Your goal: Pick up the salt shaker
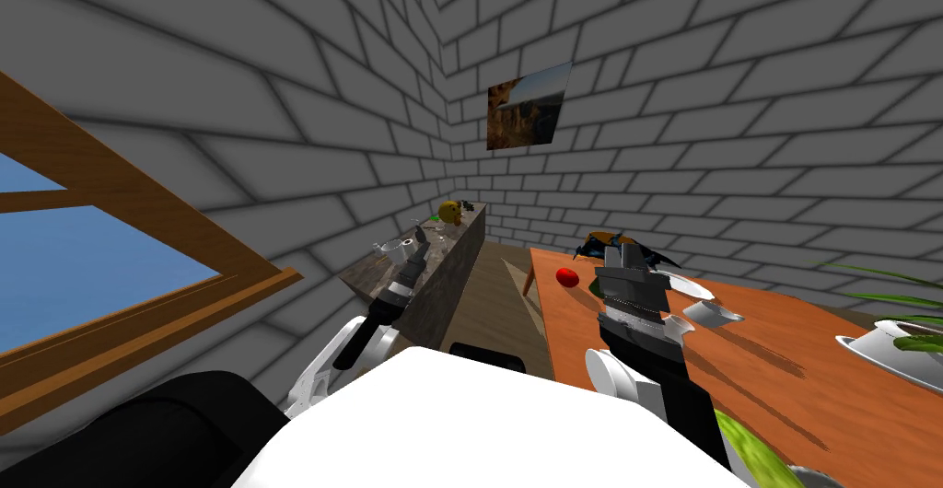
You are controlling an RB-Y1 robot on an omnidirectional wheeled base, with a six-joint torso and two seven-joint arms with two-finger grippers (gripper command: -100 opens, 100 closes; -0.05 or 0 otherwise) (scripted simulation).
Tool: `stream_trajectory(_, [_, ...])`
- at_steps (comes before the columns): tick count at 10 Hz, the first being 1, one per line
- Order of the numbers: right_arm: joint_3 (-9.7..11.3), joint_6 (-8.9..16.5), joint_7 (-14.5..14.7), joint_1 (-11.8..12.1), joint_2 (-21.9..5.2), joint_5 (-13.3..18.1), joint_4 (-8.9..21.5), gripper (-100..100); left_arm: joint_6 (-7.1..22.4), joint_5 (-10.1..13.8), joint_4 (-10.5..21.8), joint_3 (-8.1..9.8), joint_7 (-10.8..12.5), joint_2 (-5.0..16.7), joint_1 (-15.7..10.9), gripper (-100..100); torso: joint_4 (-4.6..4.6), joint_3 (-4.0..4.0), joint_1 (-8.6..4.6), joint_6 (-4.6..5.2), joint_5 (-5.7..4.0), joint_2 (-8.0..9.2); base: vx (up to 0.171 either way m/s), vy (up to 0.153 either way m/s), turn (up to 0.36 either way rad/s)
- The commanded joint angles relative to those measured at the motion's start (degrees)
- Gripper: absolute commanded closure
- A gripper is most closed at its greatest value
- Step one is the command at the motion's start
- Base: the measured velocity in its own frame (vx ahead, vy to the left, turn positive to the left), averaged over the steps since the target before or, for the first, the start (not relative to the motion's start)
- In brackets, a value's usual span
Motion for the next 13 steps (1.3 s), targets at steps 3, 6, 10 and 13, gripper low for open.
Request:
stream_trajectory(3, [0.0, 0.0, 0.0, 0.0, 0.0, 0.0, 0.0, 0, 1.0, -0.2, 0.7, 0.59, 0.0, 2.6, 2.2, -100, -0.03, -0.10, -0.01, -0.02, 0.00, -0.19, 0.050, -0.005, 0.057])
stream_trajectory(6, [0.0, 0.0, 0.0, 0.0, 0.0, 0.0, 0.0, 0, 1.9, -0.4, 1.2, 1.07, 0.0, 4.8, 4.0, -100, -0.05, -0.13, 0.02, 0.00, 0.00, -0.23, 0.048, -0.001, 0.017])
stream_trajectory(10, [0.0, 0.0, 0.0, 0.0, 0.0, 0.0, 0.0, 0, 1.9, -0.4, 1.2, 1.07, 0.0, 4.8, 4.0, -100, -0.02, -0.04, 0.00, 0.01, 0.00, -0.07, 0.014, -0.001, 0.017])
stream_trajectory(13, [0.0, 0.0, 0.0, 0.0, 0.0, 0.0, 0.0, 0, 1.9, -0.4, 1.2, 1.07, 0.0, 4.8, 4.0, -100, 0.00, -0.01, 0.01, 0.01, 0.00, -0.02, 0.001, 0.000, 0.000])
